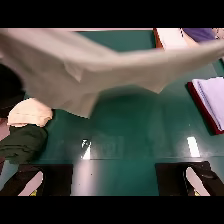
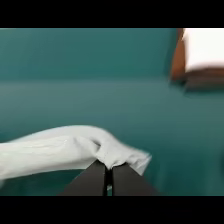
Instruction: Fold the shirts.
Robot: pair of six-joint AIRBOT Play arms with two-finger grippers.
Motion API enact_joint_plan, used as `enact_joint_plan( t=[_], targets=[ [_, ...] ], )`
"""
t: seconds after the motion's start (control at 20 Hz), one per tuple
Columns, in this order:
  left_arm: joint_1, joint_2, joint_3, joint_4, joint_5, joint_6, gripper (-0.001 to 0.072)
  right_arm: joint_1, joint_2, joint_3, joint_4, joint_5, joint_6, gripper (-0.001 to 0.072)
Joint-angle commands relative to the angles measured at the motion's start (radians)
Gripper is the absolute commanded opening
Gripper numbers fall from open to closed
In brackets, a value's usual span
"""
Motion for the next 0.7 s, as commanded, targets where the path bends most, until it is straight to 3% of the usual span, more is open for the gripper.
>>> enact_joint_plan(
  t=[0.0,0.1,0.25,0.4,0.5,0.65],
  targets=[
    [0.000,0.018,0.275,0.006,0.060,-0.011,0.0022,-0.158,-0.092,0.420,0.000,0.145,-0.024,0.0016],
    [0.000,0.018,0.312,0.005,0.085,-0.032,0.0022,-0.233,-0.140,0.559,0.000,0.157,-0.023,0.0016],
    [0.000,0.011,0.312,0.011,0.083,-0.036,0.0022,-0.272,-0.156,0.576,0.002,0.158,-0.023,0.0015],
    [0.000,-0.035,0.182,0.011,0.062,-0.060,0.0022,-0.231,-0.147,0.388,0.008,0.156,-0.024,0.0015],
    [0.000,-0.098,0.047,0.011,-0.023,-0.081,0.0022,-0.158,-0.165,0.224,-0.005,0.153,-0.024,0.0015],
    [0.000,-0.244,-0.145,0.000,-0.160,-0.085,0.0023,0.005,-0.285,0.047,-0.141,0.163,-0.022,0.0015]
  ],
)
